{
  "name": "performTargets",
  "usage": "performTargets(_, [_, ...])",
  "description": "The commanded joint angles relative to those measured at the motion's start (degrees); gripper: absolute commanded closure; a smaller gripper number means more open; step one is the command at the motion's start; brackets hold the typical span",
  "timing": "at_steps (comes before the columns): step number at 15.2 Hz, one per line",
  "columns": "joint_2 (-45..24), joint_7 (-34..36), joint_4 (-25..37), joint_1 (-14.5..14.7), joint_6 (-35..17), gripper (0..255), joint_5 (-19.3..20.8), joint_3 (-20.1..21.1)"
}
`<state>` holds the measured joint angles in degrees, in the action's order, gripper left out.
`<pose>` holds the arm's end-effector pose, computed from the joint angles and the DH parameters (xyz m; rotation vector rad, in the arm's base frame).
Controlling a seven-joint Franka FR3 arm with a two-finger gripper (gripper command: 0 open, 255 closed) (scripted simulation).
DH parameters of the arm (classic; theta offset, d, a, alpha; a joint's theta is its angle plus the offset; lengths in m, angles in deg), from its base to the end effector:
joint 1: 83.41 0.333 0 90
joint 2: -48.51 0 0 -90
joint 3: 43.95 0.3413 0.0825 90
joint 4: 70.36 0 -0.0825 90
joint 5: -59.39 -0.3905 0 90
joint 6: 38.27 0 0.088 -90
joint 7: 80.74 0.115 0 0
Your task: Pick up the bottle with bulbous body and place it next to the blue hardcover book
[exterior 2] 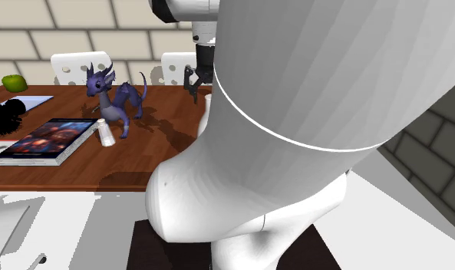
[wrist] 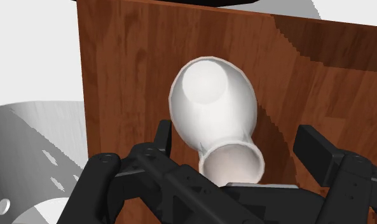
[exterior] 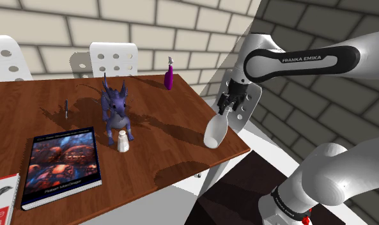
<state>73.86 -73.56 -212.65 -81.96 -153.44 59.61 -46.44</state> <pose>0.3983 -0.0081 0.4556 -3.1204 0.2146 0.0501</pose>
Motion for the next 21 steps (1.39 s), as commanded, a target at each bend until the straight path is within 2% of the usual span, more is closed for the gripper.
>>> performTargets(1, [-0.68, -0.14, -1.07, -0.05, -1.79, 0, 0.03, -0.12])
performTargets(10, [-1.12, -0.15, -1.96, -0.04, -3.12, 0, 0.02, -0.13])
performTargets(11, [-1.12, -0.15, -1.96, -0.04, -3.12, 255, 0.02, -0.13])
performTargets(21, [-0.80, -0.14, -1.43, -0.05, -2.27, 255, 0.02, -0.11])
